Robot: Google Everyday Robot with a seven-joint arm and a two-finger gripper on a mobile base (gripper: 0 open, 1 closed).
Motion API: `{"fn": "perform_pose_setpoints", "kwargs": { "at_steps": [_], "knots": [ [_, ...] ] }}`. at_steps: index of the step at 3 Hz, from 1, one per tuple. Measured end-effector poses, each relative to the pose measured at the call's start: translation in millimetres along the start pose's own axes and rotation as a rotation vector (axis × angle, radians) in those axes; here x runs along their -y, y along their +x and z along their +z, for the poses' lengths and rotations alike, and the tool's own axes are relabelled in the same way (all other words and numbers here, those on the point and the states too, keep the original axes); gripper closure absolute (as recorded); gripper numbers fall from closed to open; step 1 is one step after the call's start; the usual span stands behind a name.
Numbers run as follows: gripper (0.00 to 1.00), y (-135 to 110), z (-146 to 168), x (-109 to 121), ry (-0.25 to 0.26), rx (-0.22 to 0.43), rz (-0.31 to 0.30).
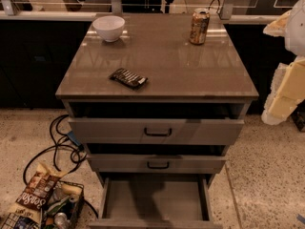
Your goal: Place rxbar chocolate into white bowl
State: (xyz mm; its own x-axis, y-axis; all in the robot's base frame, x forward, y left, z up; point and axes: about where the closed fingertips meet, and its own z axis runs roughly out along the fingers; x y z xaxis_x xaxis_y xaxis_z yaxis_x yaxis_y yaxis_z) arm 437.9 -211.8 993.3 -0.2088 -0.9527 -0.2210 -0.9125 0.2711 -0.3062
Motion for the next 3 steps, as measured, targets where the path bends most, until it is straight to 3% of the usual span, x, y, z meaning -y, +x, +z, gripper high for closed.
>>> {"fn": "perform_pose_setpoints", "kwargs": {
  "at_steps": [1,2,3],
  "knots": [
    [0.0,0.0,-0.1,0.0,0.0,0.0,0.0],
    [0.0,-22.7,46.9,22.0,-0.01,0.182,0.143],
    [0.0,-51.0,75.9,39.5,-0.018,0.356,0.248]
  ]
}}
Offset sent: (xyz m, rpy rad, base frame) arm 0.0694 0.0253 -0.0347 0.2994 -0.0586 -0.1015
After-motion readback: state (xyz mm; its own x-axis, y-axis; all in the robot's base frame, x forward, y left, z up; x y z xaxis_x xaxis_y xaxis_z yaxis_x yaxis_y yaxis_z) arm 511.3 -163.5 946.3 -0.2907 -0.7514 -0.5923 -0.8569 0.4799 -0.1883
